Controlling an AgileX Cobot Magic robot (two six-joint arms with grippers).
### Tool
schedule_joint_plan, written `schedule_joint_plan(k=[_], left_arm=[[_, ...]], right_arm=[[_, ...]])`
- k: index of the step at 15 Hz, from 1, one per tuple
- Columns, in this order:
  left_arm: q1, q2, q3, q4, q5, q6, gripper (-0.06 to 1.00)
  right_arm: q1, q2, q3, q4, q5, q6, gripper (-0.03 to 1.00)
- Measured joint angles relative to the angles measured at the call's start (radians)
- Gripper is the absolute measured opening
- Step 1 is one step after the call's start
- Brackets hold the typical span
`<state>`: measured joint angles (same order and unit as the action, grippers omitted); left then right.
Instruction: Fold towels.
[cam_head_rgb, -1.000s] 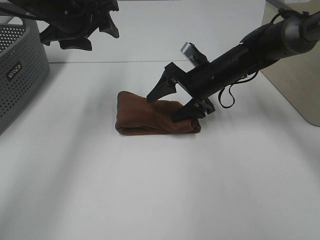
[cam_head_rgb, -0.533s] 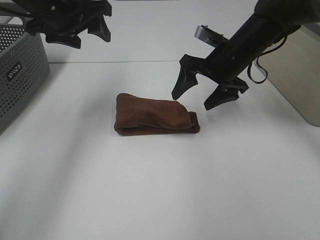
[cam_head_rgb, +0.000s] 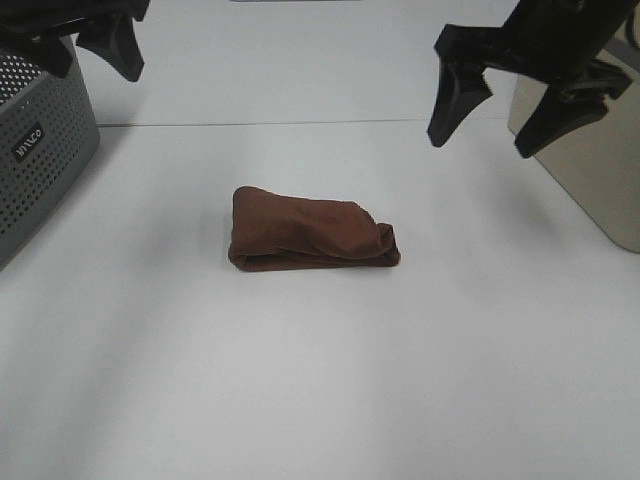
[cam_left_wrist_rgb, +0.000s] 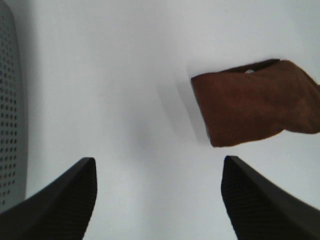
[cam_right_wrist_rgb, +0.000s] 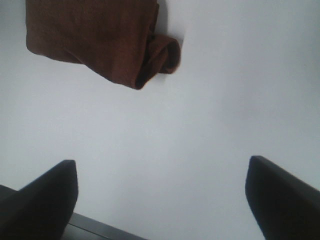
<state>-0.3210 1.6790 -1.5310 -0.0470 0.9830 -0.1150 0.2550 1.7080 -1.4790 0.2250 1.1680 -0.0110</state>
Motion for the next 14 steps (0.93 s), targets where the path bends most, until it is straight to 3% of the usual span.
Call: schedule_joint_plan(k=[5, 8, 11, 14], left_arm=[[0.0, -0.173, 0.0, 0.071, 0.215, 0.0, 0.67], [0.0, -0.373, 0.041, 0.08, 0.228, 0.0, 0.67], [0.0, -0.64, 0.203, 0.08, 0.229, 0.0, 0.67], [0.0, -0.996, 0.478, 0.069, 0.232, 0.003, 0.67]], right_arm=[[0.0, -0.293, 0.118, -0.056, 0.038, 0.021, 0.85], [0.0, -0.53, 0.279, -0.056, 0.04, 0.022, 0.85], [0.0, -0.769, 0.443, -0.056, 0.044, 0.022, 0.85], [0.0, -1.084, 0.657, -0.07, 0.05, 0.011, 0.85]])
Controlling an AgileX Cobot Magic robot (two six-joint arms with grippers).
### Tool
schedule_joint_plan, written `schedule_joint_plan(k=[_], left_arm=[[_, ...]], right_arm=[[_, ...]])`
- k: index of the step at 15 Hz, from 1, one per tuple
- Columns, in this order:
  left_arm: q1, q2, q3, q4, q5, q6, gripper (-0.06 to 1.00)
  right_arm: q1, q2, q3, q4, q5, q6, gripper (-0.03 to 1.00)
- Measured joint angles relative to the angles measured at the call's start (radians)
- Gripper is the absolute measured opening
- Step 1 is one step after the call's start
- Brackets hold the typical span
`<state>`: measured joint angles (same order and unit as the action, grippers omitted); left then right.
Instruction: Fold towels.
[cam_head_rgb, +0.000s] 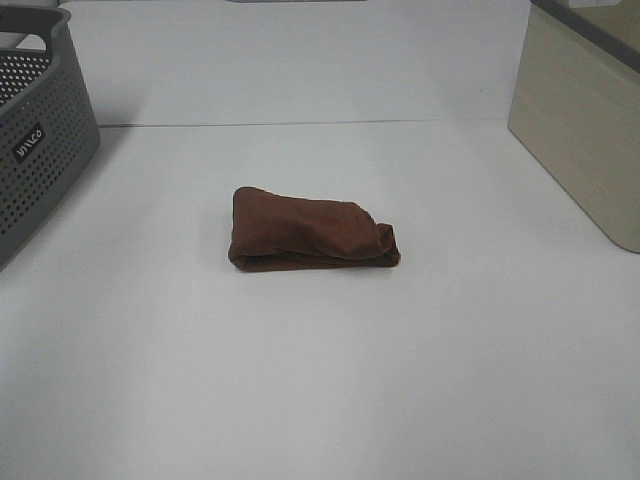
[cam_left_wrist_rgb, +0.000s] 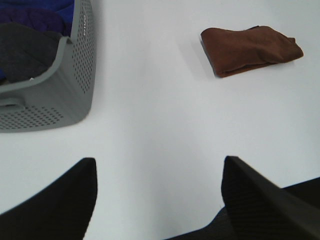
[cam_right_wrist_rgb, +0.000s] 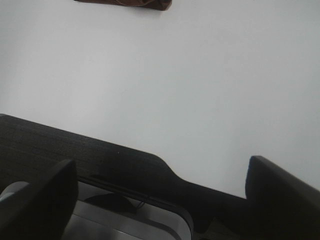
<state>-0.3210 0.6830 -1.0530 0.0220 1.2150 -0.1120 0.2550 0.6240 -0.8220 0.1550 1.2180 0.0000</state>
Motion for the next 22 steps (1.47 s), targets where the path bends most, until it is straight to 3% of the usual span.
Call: schedule_joint_plan(k=[4, 8, 13, 22], left_arm=[[0.0, -0.423, 0.293, -0.043, 0.005, 0.086, 0.67], [0.0, -0.673, 0.458, -0.121, -0.019, 0.229, 0.67], [0.0, -0.689, 0.541, -0.161, -0.148, 0.261, 0.67], [0.0, -0.689, 0.546, -0.162, -0.157, 0.264, 0.67]], right_arm=[[0.0, -0.287, 0.139, -0.049, 0.001, -0.014, 0.85], [0.0, -0.54, 0.228, -0.075, -0.02, -0.022, 0.85], [0.0, -0.612, 0.31, -0.073, -0.128, -0.059, 0.85], [0.0, -0.612, 0.313, -0.066, -0.147, -0.072, 0.85]])
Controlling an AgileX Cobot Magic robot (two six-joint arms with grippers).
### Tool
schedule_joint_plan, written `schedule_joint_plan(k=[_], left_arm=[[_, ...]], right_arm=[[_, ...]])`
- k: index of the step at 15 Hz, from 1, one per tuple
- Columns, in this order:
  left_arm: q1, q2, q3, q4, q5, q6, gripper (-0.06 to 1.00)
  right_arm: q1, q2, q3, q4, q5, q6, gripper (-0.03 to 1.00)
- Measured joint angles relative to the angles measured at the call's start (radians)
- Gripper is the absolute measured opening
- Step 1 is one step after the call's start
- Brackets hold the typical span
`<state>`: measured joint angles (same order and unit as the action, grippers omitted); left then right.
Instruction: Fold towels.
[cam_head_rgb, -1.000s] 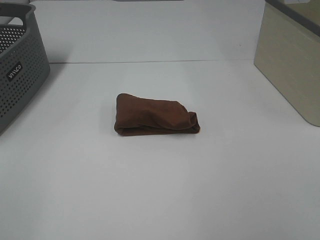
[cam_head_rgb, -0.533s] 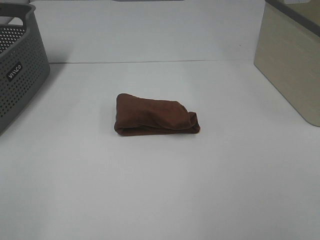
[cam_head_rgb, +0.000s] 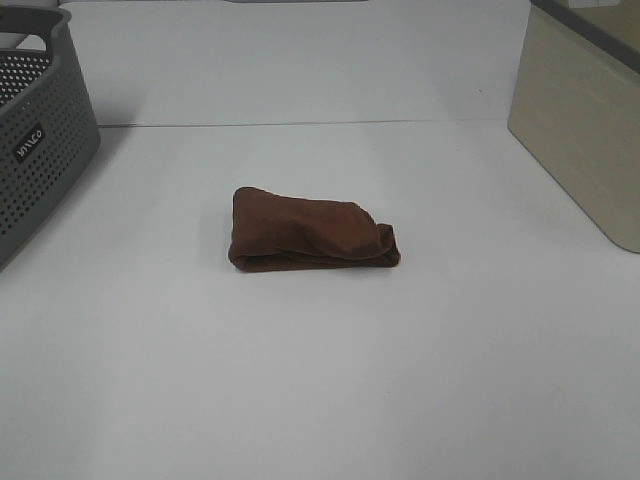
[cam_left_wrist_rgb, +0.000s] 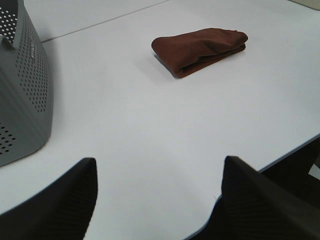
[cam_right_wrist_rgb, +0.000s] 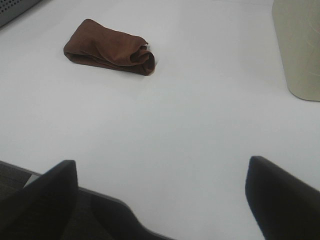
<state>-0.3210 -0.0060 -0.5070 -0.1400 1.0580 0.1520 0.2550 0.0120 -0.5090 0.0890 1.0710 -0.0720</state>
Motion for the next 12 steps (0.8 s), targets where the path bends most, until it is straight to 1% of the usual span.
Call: schedule_joint_plan(k=[3, 4, 5, 6, 7, 8, 9, 10, 12], left_arm=[[0.011, 0.0, 0.0, 0.0, 0.0, 0.0, 0.67], [0.079, 0.0, 0.0, 0.0, 0.0, 0.0, 0.67], [0.128, 0.0, 0.0, 0.0, 0.0, 0.0, 0.67], [0.182, 0.0, 0.0, 0.0, 0.0, 0.0, 0.67], [0.24, 0.0, 0.0, 0.0, 0.0, 0.0, 0.67], [0.28, 0.0, 0.0, 0.0, 0.0, 0.0, 0.67], [0.304, 0.0, 0.0, 0.0, 0.0, 0.0, 0.67], [0.312, 0.0, 0.0, 0.0, 0.0, 0.0, 0.67], [0.312, 0.0, 0.0, 0.0, 0.0, 0.0, 0.67]], right_arm=[[0.0, 0.0, 0.0, 0.002, 0.0, 0.0, 0.85], [0.0, 0.0, 0.0, 0.002, 0.0, 0.0, 0.85], [-0.016, 0.0, 0.0, 0.003, 0.0, 0.0, 0.85], [-0.049, 0.0, 0.0, 0.004, 0.0, 0.0, 0.85], [-0.1, 0.0, 0.0, 0.005, 0.0, 0.001, 0.85], [-0.157, 0.0, 0.0, 0.005, 0.0, 0.001, 0.85], [-0.205, 0.0, 0.0, 0.005, 0.0, 0.001, 0.85], [-0.242, 0.0, 0.0, 0.005, -0.001, 0.001, 0.85], [-0.274, 0.0, 0.0, 0.005, -0.001, 0.001, 0.85]])
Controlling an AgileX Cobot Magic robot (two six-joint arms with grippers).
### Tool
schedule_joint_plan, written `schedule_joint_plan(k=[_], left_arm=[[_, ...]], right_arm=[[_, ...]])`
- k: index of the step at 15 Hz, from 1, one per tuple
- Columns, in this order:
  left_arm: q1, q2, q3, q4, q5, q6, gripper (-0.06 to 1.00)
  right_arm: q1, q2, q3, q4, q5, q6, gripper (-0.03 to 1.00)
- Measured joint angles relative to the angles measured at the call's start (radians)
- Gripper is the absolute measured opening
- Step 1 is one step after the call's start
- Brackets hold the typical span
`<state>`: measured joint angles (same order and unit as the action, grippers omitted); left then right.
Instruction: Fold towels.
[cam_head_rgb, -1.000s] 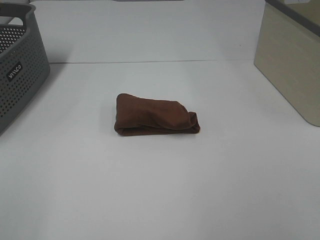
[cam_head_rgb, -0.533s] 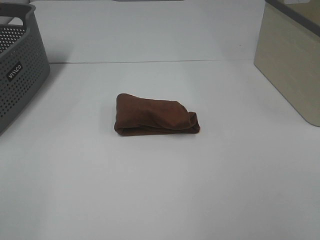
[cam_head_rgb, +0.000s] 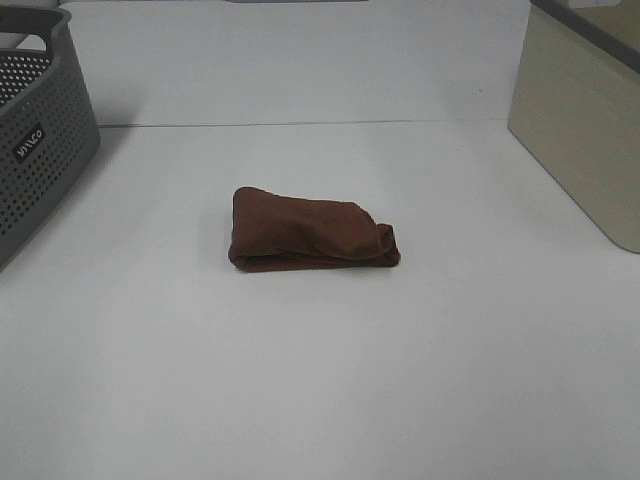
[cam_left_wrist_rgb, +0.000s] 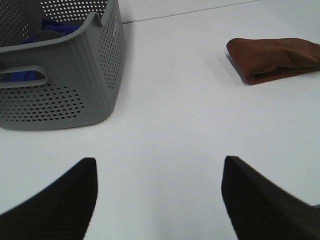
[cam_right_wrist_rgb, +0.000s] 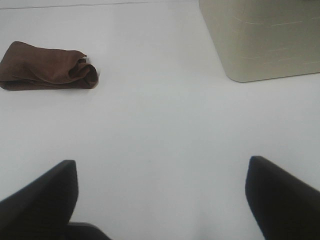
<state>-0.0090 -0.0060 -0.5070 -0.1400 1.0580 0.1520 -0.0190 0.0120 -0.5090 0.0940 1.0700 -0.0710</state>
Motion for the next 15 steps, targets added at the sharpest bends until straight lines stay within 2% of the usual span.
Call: schedule_joint_plan(k=[15], left_arm=[[0.0, 0.0, 0.0, 0.0, 0.0, 0.0, 0.67]], right_arm=[[-0.001, -0.019, 0.002, 0.0, 0.0, 0.0, 0.85]])
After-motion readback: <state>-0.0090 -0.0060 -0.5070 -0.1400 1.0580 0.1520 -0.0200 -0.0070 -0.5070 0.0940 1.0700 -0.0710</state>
